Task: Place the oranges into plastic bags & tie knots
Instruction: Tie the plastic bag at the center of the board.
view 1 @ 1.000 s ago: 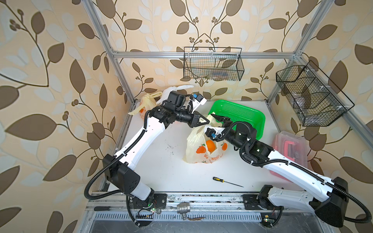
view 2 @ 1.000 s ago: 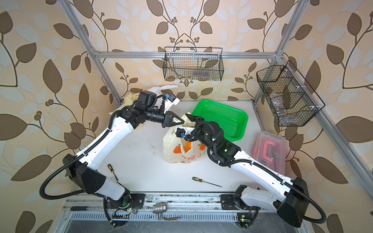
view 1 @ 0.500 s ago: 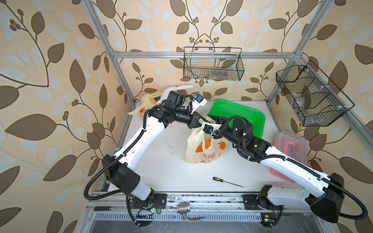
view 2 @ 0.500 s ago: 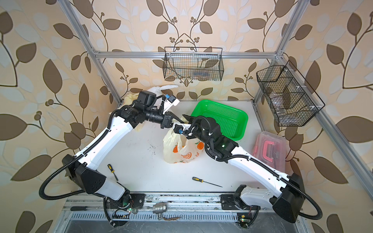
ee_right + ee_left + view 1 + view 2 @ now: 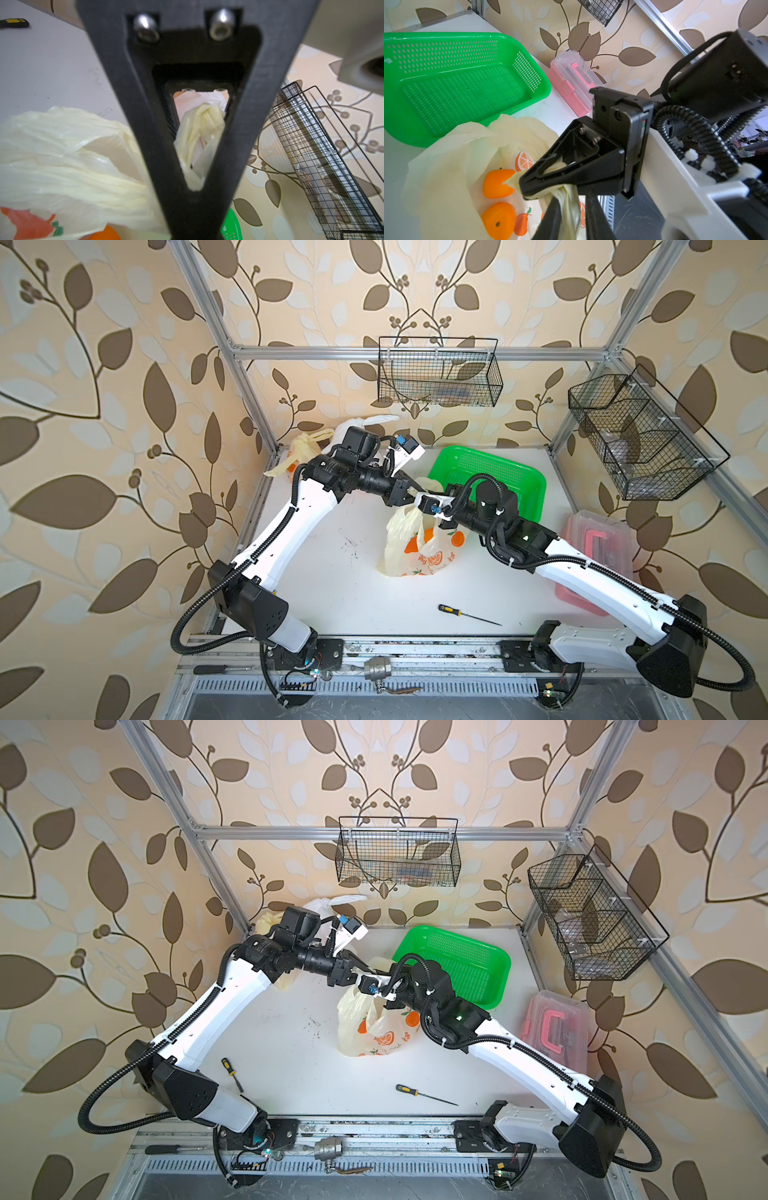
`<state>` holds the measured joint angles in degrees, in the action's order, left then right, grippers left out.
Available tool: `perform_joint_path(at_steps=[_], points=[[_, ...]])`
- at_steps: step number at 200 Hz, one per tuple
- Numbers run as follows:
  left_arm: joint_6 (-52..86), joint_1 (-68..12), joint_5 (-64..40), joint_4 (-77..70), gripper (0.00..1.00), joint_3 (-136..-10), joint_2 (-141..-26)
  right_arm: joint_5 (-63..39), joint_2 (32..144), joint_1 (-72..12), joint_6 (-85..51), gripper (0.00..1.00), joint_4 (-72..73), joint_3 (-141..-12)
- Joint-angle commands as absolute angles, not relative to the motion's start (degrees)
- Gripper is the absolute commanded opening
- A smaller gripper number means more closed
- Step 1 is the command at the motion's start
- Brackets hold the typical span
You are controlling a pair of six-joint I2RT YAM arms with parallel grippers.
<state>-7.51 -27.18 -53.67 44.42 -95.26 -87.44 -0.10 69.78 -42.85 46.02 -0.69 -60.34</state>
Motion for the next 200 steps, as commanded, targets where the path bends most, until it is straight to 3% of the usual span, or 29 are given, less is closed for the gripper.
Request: perform_joint_path(at_steps=[1,32,53,69,86,107,125,148,200], points=[[-9.1,-27.33,-52.32,43.24,0.31,-95.25,-84.45,-1.92,67.73,-42.29,42.27,0.0,0.0,-61.01],[-7.96,-27.32,-42.93,37.67,0.66,-90.21,-78.6,-2.97,66.76,-40.33,34.12,0.0,-2.9,-61.35],[-3.15,-27.28,-26.3,27.88,0.71,-81.55,-71.01,-7.43,67.4,-37.18,24.13,0.0,-9.1,-63.85],[0.94,-27.32,-19.26,17.85,0.7,-72.51,-64.52,-11.47,68.27,-34.76,17.26,0.0,-13.81,-65.51],[3.85,-28.44,-21.4,8.36,0.7,-64.93,-60.17,-16.46,69.15,-32.55,11.03,0.0,-16.4,-66.21],[-1.24,-36.65,-18.38,3.61,0.73,-60.76,-58.1,-24.59,69.43,-29.35,4.84,0.0,-16.44,-66.41],[-5.46,-43.88,-14.62,3.2,0.76,-61.44,-60.04,-27.97,69.7,-27.8,2.06,0.0,-17.29,-67.05],[-5.42,-47.98,-13.63,-3.78,0.71,-60.85,-63.72,-28.22,70.29,-27.68,1.76,0.0,-20.63,-68.82],[-7.79,-51.15,-8.4,-11.32,0.57,-59.91,-72.67,-27.52,69.65,-27.42,0.38,0.0,-23.48,-69.73]])
